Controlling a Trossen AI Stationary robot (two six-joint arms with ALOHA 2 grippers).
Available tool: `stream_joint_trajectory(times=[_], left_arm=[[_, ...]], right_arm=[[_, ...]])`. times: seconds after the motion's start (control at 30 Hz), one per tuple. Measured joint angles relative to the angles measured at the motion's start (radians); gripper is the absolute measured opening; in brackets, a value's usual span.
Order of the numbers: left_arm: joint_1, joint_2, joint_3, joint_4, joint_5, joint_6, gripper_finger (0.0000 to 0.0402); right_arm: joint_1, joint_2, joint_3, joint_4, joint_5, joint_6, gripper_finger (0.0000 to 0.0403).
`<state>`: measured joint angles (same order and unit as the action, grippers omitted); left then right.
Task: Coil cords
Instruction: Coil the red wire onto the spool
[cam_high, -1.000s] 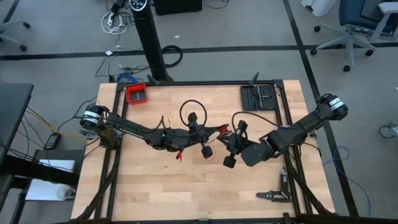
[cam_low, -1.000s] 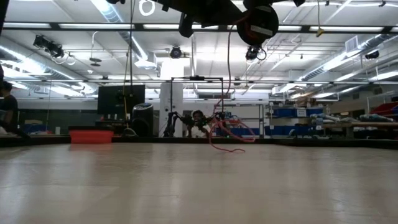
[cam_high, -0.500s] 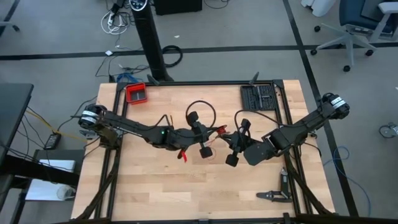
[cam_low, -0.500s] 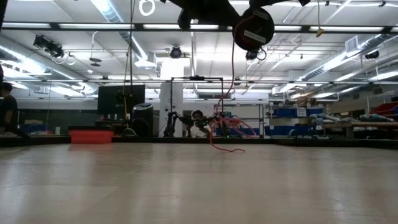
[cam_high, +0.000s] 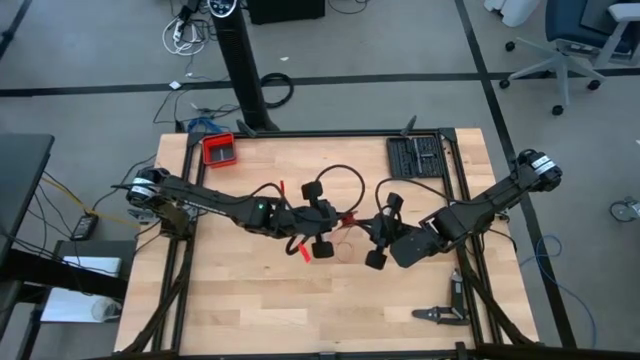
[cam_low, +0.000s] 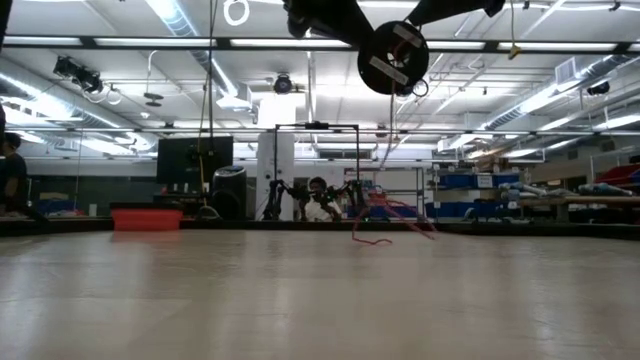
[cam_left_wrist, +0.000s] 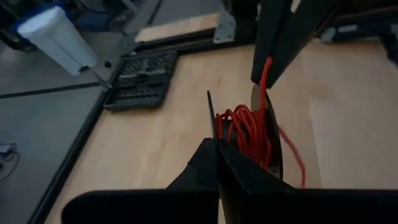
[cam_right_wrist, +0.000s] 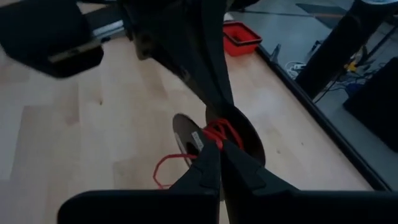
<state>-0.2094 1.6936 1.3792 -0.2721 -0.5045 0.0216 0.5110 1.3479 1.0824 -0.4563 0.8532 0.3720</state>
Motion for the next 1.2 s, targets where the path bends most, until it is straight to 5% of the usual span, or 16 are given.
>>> stream_joint_trajectory(times=[0.6, 0.8, 0.97, 1.2], left_arm=[[-0.001, 0.002, -0.002, -0.084, 0.072, -0.002, 0.0001], [-0.001, 0.002, -0.002, -0.106, 0.077, -0.002, 0.0001], [-0.001, 0.002, -0.001, -0.095, 0.076, 0.002, 0.0001], [-0.001, 0.002, -0.025, -0.029, 0.066, 0.001, 0.0001]], right_arm=[[-0.001, 0.002, 0.0, -0.164, -0.128, 0.148, 0.0066], [0.03, 0.036, -0.054, -0.004, -0.224, 0.196, 0.0066], [0.085, 0.137, -0.142, 0.293, -0.101, 0.168, 0.0066], [0.083, 0.3, -0.16, 0.455, 0.07, 0.15, 0.0066]])
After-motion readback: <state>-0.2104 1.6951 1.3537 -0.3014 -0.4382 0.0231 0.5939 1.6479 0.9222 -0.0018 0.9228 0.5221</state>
